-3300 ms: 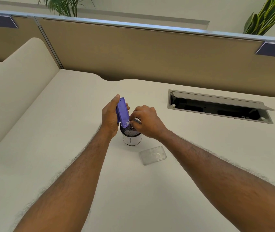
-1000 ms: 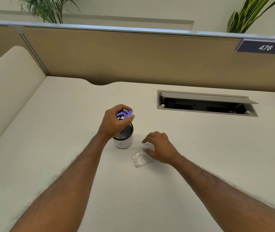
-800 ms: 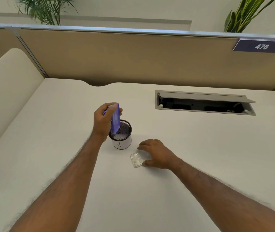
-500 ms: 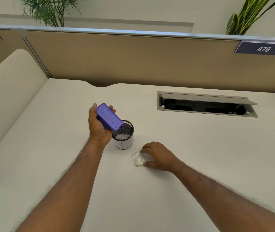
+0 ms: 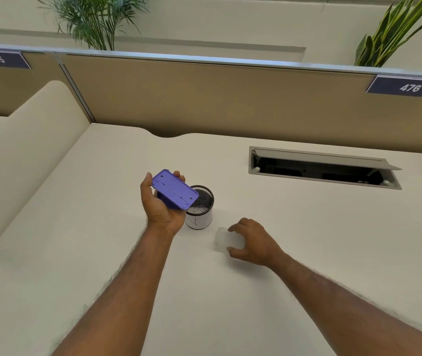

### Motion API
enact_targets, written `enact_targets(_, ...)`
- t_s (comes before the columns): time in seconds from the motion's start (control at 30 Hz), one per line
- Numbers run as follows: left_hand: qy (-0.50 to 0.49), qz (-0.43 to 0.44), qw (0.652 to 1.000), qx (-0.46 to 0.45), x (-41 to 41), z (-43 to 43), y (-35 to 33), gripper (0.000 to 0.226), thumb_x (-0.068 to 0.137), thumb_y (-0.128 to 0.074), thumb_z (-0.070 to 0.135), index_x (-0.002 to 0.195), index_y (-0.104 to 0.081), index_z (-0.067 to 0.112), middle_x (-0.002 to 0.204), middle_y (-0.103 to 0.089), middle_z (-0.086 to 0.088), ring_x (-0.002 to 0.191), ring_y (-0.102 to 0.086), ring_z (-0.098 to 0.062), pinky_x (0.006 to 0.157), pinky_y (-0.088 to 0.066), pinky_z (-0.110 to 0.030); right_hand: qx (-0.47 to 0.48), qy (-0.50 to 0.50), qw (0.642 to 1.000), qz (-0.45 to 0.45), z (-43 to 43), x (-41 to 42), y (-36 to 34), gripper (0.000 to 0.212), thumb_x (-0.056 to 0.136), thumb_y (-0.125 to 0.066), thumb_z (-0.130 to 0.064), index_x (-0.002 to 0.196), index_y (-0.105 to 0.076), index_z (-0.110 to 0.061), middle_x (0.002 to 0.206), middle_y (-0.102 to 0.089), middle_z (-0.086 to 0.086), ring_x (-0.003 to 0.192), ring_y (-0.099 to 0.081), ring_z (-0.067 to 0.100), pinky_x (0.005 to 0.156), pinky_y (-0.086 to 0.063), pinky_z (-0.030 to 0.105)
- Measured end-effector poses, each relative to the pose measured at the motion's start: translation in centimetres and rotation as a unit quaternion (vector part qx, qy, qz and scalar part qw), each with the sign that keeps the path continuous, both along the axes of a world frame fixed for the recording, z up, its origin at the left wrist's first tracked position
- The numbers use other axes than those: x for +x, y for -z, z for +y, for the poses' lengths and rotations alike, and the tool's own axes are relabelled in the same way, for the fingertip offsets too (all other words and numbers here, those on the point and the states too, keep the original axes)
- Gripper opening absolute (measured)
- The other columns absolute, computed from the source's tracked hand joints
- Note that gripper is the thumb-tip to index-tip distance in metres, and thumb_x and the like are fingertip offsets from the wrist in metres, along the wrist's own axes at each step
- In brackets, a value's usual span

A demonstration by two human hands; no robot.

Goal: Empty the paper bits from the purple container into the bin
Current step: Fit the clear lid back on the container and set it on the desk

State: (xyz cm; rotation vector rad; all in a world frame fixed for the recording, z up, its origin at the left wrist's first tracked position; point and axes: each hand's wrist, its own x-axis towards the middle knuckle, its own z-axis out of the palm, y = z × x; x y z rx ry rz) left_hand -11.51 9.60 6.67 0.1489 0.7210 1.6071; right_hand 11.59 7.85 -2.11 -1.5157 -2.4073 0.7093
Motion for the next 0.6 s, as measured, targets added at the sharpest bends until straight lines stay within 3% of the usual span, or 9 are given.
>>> enact_targets(0.17,0.012,-0.004,1.0,0.014,0.1,-1.2,-0.2,0.044,0.086,-0.05,0.057,0.091,-0.071,0.018,0.089,-0.072,-0.002,0.079,-0.07,-0.018,0.069,-0.058,-0.03,-0.092,0.138,0.96,0.225,-0.6,0.1,-3.0,0.028,0.079,-0.073,-0.027,0.105,-0.067,-0.019,0.098,-0.063,0.002,0.084,-0.063,0.019,0.075,-0.048,0.022)
enact_targets(0.23,0.017,-0.008,1.0,0.015,0.3,-1.7,-0.3,0.044,0.086,-0.05,0.057,0.091,-0.071,0.018,0.09,-0.072,-0.002,0.079,-0.07,-0.018,0.069,-0.058,-0.03,-0.149,0.176,0.916,0.327,-0.7,-0.2,-4.9,0.025,0.084,-0.06,-0.031,0.098,-0.067,-0.012,0.091,-0.066,0.006,0.072,-0.068,0.023,0.069,-0.053,0.029)
enact_targets(0.33,0.027,-0.01,1.0,0.012,1.1,-2.6,-0.4,0.044,0.085,-0.051,0.058,0.089,-0.072,0.019,0.09,-0.072,-0.001,0.079,-0.069,-0.018,0.069,-0.058,-0.031,-0.237,0.201,0.837,0.451,-0.9,-0.5,-7.5,0.043,0.085,-0.042,-0.035,0.094,-0.064,0.002,0.076,-0.068,0.018,0.061,-0.067,0.029,0.055,-0.052,0.024)
enact_targets(0.47,0.037,-0.005,0.999,0.008,2.7,-4.3,-0.3,0.043,0.085,-0.051,0.058,0.09,-0.07,0.019,0.088,-0.071,-0.001,0.076,-0.069,-0.019,0.07,-0.058,-0.032,-0.31,0.198,0.745,0.557,-1.6,-0.8,-10.1,0.031,0.096,-0.035,-0.018,0.101,-0.062,-0.003,0.081,-0.07,0.021,0.068,-0.069,0.039,0.062,-0.057,0.037)
enact_targets(0.53,0.043,-0.003,0.999,0.005,3.4,-5.0,-0.2,0.045,0.086,-0.05,0.058,0.088,-0.072,0.019,0.085,-0.071,-0.002,0.073,-0.069,-0.019,0.067,-0.058,-0.031,-0.309,0.182,0.747,0.56,-1.8,-0.9,-11.0,0.023,0.094,-0.039,-0.007,0.105,-0.059,0.0,0.083,-0.071,0.02,0.073,-0.071,0.039,0.063,-0.059,0.038)
enact_targets(0.6,0.054,0.004,0.999,-0.006,4.0,-5.8,-0.1,0.048,0.086,-0.048,0.059,0.09,-0.073,0.018,0.086,-0.071,-0.003,0.073,-0.069,-0.019,0.069,-0.055,-0.03,-0.291,0.164,0.775,0.536,-2.2,-0.9,-11.8,0.019,0.094,-0.047,-0.003,0.109,-0.059,-0.002,0.086,-0.074,0.016,0.076,-0.073,0.036,0.063,-0.059,0.036)
